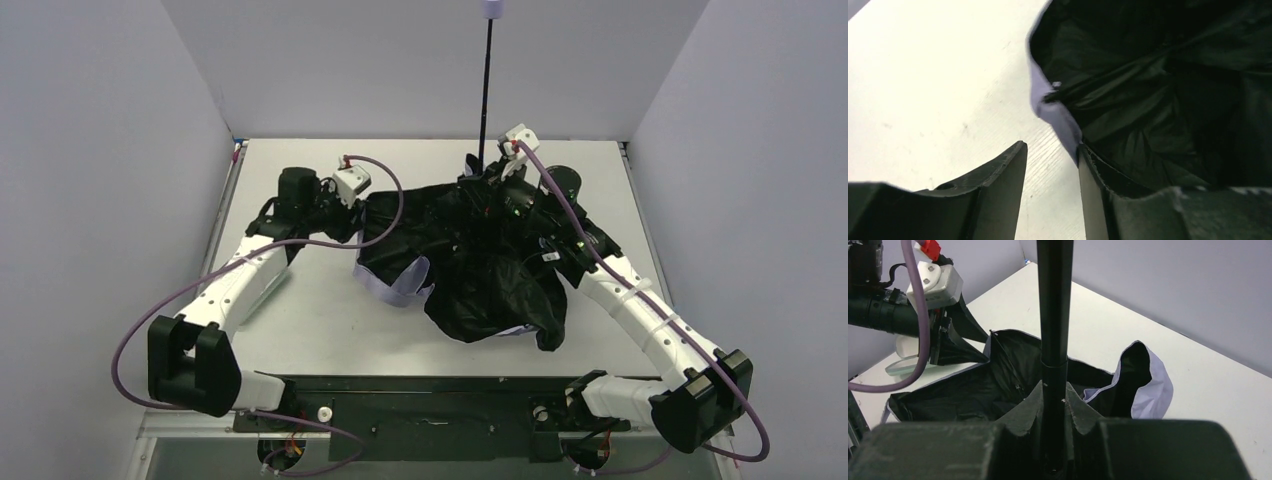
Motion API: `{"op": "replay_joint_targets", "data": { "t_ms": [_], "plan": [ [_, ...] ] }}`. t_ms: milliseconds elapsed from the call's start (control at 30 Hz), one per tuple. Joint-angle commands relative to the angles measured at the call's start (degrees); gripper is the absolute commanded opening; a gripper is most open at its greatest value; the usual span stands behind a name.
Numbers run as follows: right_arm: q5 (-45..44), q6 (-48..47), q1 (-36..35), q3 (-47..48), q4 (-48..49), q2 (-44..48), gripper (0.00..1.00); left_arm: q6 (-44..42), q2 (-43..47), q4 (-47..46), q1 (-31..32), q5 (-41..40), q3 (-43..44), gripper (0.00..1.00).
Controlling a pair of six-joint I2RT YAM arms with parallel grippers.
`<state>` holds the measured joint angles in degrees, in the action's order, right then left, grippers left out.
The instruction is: Open the umbrella
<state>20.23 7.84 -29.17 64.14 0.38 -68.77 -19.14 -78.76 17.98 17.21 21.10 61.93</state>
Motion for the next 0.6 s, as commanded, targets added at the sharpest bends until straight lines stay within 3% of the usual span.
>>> {"op": "replay_joint_targets", "data": {
  "t_ms": [0,100,267,333,567],
  "plan": [
    [-2.30,-0.56,0.02,0.35,6.78,1.92,0.00,-3.23,5.16,-2.74,-2.92,1.63,0.47,0.45],
    [-4.84,-2.24,-1.12,0.26,6.28,1.60,0.00,0.69,7.28,-5.63,-2.06,10.81,4.12,0.65],
    [-8.69,-3.41,-2.89,-0.39,6.68,1.69,0.00,3.49,6.61,-8.15,7.61,12.34,12.47,0.69],
    [-9.13,-3.15,-3.33,-0.43,7.10,1.64,0.00,3.88,6.04,-9.82,11.51,13.08,13.44,0.65],
    [-10.50,-2.56,-4.92,-0.15,8.32,1.23,0.00,5.54,0.45,-11.10,19.75,15.47,15.89,0.33]
  ]
}}
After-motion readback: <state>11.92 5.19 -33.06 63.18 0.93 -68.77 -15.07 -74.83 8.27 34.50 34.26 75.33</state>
